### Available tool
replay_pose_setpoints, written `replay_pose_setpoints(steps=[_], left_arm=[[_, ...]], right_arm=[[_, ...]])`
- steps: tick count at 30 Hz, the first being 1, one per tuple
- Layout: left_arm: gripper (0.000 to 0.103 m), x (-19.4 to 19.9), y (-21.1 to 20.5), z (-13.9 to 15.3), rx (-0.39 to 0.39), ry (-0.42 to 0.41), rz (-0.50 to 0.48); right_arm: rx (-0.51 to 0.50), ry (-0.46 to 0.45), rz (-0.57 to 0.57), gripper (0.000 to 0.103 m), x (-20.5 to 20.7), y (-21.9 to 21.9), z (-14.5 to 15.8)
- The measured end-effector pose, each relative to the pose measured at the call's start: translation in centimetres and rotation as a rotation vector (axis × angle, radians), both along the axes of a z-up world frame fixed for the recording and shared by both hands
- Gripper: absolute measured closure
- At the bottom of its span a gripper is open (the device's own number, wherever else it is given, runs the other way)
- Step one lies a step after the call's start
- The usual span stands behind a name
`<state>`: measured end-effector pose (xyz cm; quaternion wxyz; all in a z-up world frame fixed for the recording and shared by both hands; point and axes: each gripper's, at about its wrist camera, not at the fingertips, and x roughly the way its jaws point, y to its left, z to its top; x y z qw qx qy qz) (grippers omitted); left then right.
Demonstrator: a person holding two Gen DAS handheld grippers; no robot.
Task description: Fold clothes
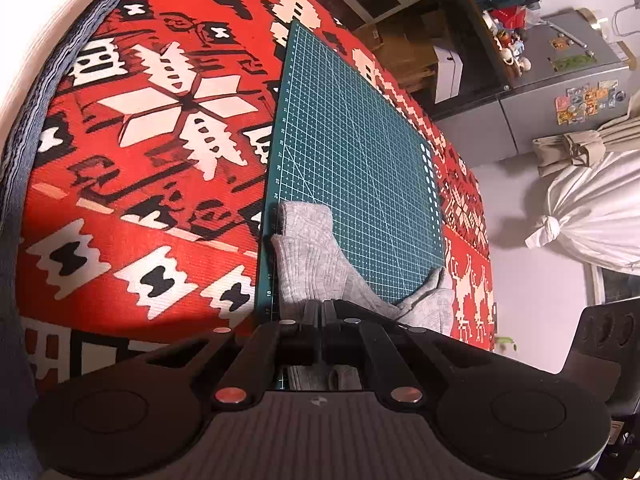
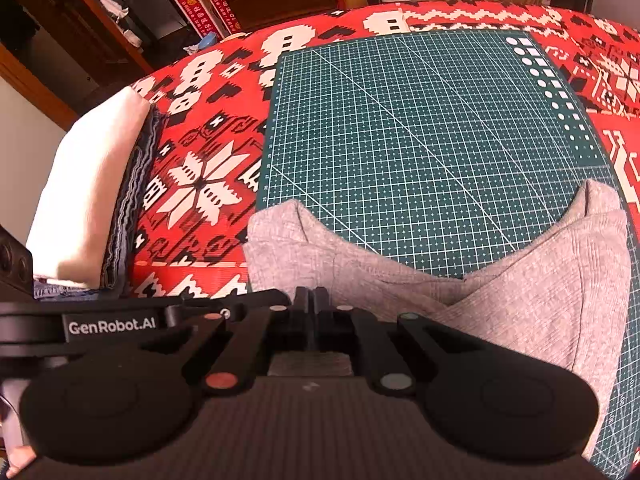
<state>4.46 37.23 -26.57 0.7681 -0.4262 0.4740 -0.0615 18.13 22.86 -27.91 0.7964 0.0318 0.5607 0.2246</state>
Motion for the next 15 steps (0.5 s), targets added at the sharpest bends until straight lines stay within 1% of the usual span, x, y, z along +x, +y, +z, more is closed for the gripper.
replay_pose_setpoints(steps=[2,4,7,11,15], left_arm=[[0.102,-0.2,0.2,0.3,-0.011,-0.008,0.005],[0.102,-0.7,0.7,0.9,-0.036,-0.027,0.015],[0.102,-1.6,0.9,1.7,-0.083,-0.049,0.008],[0.102,-2.6,0.0,2.1,-0.088,-0.054,-0.011],[0.102,-2.9,-1.3,1.6,-0.07,-0.03,-0.035]], right_arm=[[0.012,0.008,-0.004,0.099,0.0,-0.2,0.6],[0.031,0.006,-0.004,0.099,-0.2,-0.5,1.4],[0.009,0.006,0.014,0.099,-0.8,-0.9,2.5],[0.012,0.021,0.03,0.099,-2.0,-1.5,3.0],[-0.004,0.039,0.024,0.099,-2.6,-2.0,2.3]])
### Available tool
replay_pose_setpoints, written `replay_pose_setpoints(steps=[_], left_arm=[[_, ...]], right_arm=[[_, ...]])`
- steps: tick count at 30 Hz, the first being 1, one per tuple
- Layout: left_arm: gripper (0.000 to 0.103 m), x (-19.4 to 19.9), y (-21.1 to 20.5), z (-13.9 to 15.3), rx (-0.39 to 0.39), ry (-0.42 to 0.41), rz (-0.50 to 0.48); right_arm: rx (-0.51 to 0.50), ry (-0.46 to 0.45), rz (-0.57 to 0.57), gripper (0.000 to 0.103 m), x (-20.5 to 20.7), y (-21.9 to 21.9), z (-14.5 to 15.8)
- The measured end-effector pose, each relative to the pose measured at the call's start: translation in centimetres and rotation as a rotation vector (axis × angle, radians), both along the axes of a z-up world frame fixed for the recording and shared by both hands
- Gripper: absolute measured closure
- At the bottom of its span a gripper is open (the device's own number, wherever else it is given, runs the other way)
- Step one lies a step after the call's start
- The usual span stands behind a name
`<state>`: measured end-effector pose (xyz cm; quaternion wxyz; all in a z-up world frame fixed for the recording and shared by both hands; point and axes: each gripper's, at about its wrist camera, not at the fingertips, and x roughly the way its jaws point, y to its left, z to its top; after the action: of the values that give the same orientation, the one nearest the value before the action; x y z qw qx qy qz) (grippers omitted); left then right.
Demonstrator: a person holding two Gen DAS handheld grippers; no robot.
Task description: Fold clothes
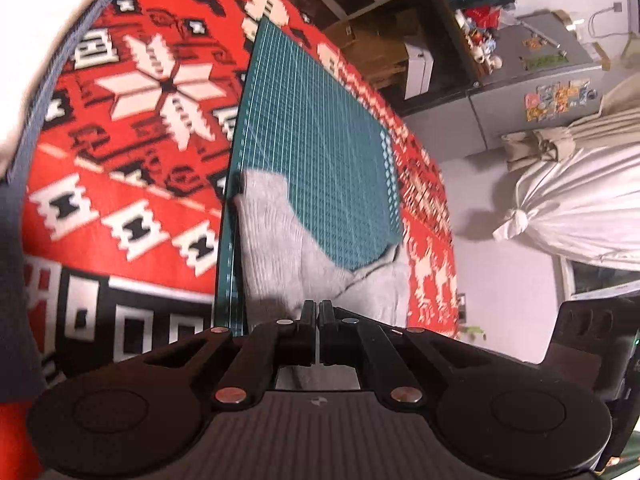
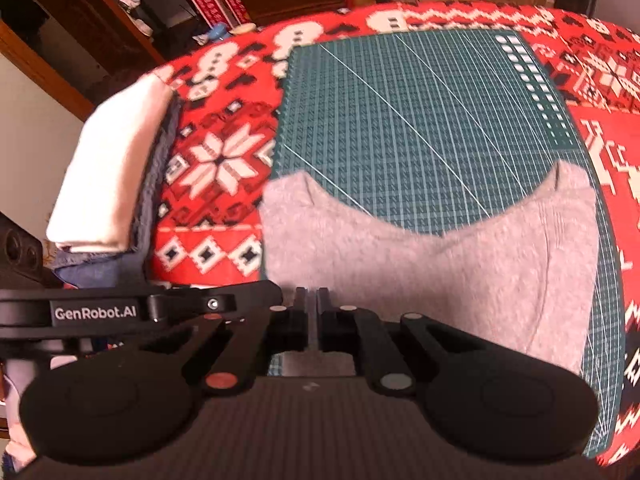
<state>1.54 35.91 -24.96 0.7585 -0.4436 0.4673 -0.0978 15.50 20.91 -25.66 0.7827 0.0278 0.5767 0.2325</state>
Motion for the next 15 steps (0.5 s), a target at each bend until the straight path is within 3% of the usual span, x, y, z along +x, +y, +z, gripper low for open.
replay_pose_setpoints(steps=[6,15], left_arm=[[0.102,0.0,-1.3,-1.1,0.084,0.06,-0.013],[0.102,-0.7,-0.8,-0.6,0.069,0.043,-0.012]], right_arm=[[-0.012,0.028,-0.004,0.098,-0.2,0.1,-1.9],[-0.015,0.011,0.02,0.096,-1.0,-0.1,-0.4]])
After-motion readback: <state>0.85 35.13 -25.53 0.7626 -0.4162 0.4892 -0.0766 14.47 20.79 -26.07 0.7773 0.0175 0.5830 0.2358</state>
